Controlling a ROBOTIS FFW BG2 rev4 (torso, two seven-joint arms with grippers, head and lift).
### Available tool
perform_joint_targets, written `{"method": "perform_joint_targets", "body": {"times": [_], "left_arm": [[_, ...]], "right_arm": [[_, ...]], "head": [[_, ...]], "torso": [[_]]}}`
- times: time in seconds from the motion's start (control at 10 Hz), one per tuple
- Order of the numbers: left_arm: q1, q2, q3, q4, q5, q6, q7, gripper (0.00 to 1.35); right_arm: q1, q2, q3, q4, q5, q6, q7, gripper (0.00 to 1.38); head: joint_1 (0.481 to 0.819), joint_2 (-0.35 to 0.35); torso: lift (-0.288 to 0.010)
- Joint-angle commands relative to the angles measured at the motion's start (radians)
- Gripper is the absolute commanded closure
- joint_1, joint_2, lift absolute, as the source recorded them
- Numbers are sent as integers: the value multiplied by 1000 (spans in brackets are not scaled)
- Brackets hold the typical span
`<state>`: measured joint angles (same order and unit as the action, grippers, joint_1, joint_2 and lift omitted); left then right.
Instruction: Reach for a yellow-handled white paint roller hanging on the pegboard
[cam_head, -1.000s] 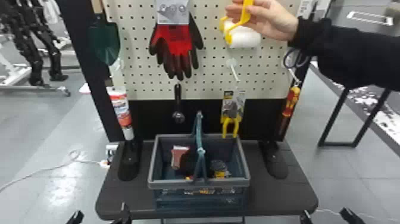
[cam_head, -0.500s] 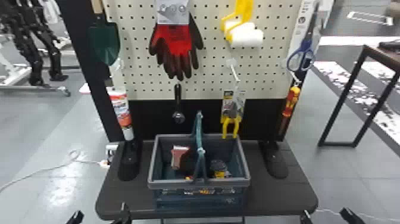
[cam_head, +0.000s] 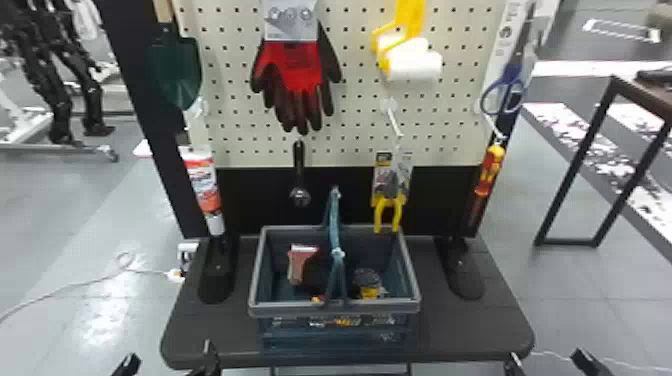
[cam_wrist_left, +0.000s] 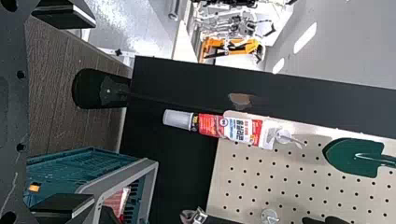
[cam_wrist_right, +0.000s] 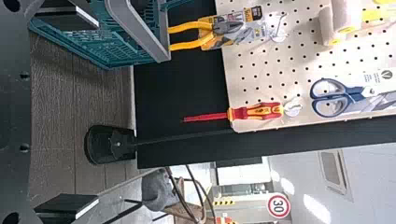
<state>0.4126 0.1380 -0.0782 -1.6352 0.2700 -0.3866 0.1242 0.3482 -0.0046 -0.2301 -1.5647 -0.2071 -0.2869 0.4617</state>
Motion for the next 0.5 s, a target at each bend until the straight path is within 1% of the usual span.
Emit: {"method": "perform_joint_targets", "body": {"times": [0.0, 0.4], "left_arm": [[0, 0, 0, 0, 0, 0, 0, -2], [0, 0, 0, 0, 0, 0, 0, -2]], "right_arm": [[0, 6, 0, 0, 0, 0, 0, -2], [0, 6, 0, 0, 0, 0, 0, -2]], "head": [[549, 0], [549, 0]], "torso": [[-100], [-100]]}}
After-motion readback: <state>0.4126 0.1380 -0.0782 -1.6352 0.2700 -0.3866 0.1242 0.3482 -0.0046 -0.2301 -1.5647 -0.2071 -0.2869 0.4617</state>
